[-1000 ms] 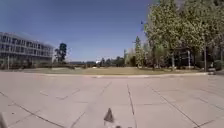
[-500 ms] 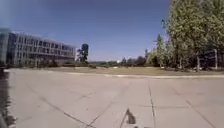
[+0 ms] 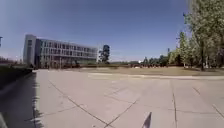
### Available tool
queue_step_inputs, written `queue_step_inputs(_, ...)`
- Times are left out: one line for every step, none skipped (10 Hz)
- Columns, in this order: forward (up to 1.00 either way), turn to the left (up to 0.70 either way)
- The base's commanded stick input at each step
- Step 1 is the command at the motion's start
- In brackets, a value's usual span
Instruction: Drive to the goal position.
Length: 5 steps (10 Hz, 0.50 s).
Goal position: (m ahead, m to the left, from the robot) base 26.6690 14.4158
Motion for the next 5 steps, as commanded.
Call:
queue_step_inputs(0.70, 0.27)
queue_step_inputs(0.70, 0.00)
queue_step_inputs(0.70, 0.00)
queue_step_inputs(0.70, 0.00)
queue_step_inputs(0.70, 0.00)
